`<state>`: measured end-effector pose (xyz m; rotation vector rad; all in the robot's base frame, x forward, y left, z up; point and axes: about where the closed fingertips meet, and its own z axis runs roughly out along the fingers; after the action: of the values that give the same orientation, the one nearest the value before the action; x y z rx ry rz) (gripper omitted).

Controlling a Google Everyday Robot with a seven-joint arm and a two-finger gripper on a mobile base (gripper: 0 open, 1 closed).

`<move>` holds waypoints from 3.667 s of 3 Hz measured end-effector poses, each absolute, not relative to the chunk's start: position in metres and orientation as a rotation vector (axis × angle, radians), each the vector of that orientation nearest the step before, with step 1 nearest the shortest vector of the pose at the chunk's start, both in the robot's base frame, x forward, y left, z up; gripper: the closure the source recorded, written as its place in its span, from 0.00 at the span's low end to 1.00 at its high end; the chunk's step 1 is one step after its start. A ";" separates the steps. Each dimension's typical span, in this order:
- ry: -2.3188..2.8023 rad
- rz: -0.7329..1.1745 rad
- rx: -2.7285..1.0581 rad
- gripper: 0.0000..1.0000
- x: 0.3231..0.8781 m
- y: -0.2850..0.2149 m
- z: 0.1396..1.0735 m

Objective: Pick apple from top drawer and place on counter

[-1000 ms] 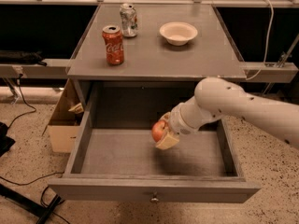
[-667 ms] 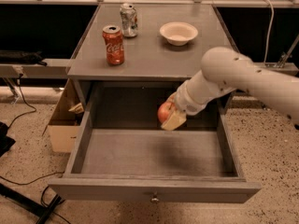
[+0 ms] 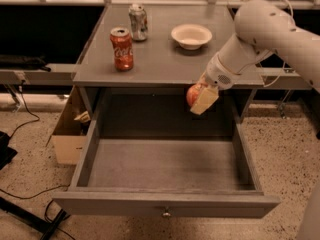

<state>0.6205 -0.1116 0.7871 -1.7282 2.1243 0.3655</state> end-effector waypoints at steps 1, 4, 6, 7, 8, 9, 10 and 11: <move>2.147 0.403 -1.728 1.00 0.622 -0.106 0.788; 2.150 0.303 -1.593 1.00 0.628 -0.182 0.940; 2.145 0.340 -1.387 1.00 0.669 -0.165 0.949; 2.169 0.336 -1.346 1.00 0.681 -0.145 0.919; 2.140 0.261 -1.350 1.00 0.684 -0.122 0.895; 2.124 0.189 -1.344 1.00 0.682 -0.107 0.854; 2.136 0.167 -1.334 1.00 0.681 -0.101 0.832; 2.136 0.167 -1.334 1.00 0.681 -0.101 0.832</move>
Offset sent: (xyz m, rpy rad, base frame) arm 0.0558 -0.0896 0.2185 0.0009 -0.0548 -0.1235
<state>0.6807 -0.1011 0.8322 -1.3337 2.1363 0.1670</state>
